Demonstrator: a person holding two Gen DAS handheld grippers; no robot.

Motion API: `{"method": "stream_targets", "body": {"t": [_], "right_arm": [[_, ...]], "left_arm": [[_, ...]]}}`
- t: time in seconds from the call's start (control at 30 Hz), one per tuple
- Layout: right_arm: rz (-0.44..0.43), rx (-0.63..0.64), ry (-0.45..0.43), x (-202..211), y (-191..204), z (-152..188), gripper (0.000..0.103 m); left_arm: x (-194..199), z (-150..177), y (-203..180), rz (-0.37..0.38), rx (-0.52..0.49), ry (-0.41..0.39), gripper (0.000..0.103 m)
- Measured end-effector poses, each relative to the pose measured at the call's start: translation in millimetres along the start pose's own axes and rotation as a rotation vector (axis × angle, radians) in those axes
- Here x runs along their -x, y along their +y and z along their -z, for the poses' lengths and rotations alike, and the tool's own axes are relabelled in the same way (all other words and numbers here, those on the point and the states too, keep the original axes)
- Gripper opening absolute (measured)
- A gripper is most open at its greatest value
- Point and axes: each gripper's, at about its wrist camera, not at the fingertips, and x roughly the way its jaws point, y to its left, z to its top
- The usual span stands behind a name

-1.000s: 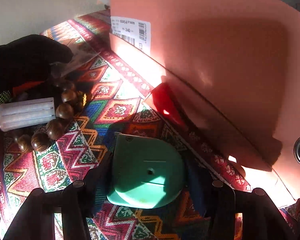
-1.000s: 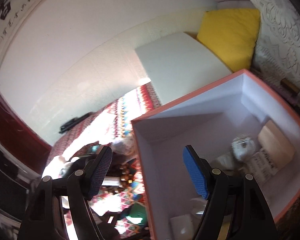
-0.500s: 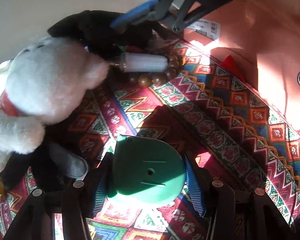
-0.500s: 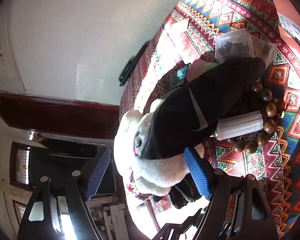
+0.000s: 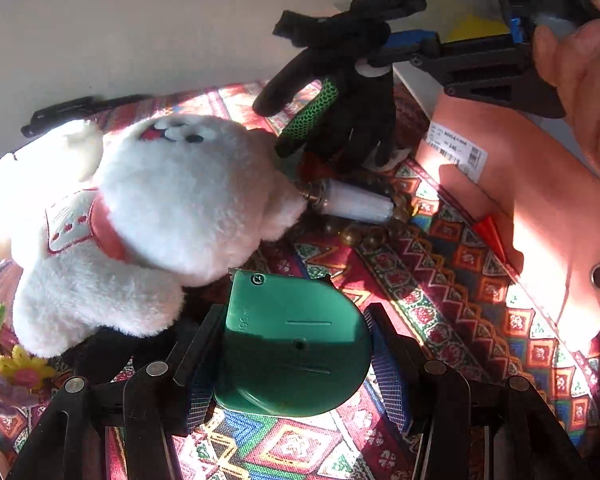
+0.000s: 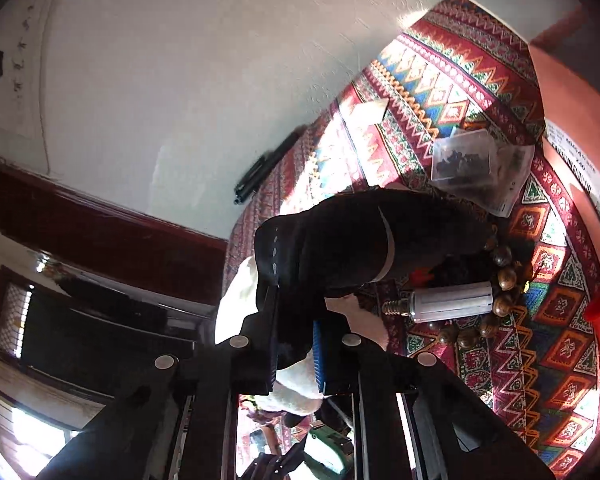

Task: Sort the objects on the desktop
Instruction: 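Carry the glove and tape measure into the pink box and open both tools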

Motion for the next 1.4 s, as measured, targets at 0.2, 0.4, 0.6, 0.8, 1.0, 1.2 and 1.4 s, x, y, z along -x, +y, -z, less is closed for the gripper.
{"method": "stream_targets", "body": {"t": [0.2,0.4,0.6,0.8,1.0,1.2,1.4], "right_arm": [[-0.086,0.090,-0.094,72.6,42.3,5.3,0.014],[-0.165,0.147,-0.157,135.3,66.0,15.1,0.014],[-0.195,0.179,-0.245,206.0,69.9,26.1,0.014],[-0.209,0.167,-0.353,276.9,54.7,28.5,0.014],[-0.164,0.124,-0.482,340.6,17.9,22.9,0.014],[-0.055,0.054,-0.558,377.1,-36.4,6.4,0.014],[0.096,-0.037,-0.561,386.7,-96.7,-16.8,0.014]], "left_arm": [[35.1,-9.3,-13.3,0.032,0.008,-0.069,0.058],[72.8,-25.4,-29.0,0.079,0.021,-0.135,0.058],[102.7,-46.5,-49.5,0.117,0.008,-0.182,0.058],[117.8,-70.8,-90.4,0.157,-0.034,-0.216,0.058],[110.6,-95.3,-160.8,0.221,-0.127,-0.233,0.058],[85.7,-113.9,-239.7,0.246,-0.223,-0.214,0.058],[50.5,-123.3,-289.9,0.292,-0.266,-0.169,0.058]]}}
